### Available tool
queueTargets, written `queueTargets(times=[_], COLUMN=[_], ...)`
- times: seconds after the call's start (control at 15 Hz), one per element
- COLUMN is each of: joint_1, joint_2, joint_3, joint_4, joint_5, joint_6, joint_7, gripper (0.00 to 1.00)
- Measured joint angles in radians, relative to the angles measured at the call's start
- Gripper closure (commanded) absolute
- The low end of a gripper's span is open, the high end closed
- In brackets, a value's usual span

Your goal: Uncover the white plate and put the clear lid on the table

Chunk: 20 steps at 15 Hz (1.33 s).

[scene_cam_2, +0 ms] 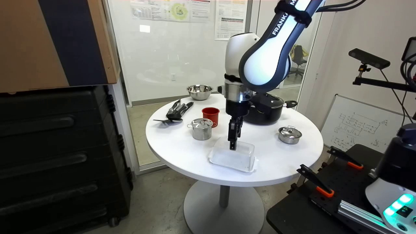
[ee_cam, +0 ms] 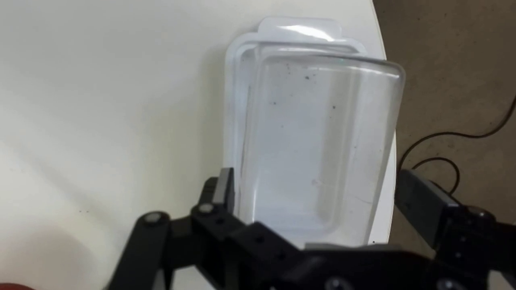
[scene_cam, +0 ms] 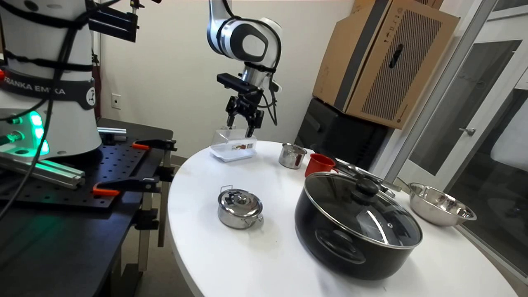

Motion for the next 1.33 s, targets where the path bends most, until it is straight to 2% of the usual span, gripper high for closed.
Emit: queueTargets(times=[1.33], joint_1=[0.009], joint_2=[0.02], joint_3=[-0.011], joint_4=[0.005], joint_5=[-0.062], joint_6=[0.0], joint_7=[0.137], gripper=[0.0])
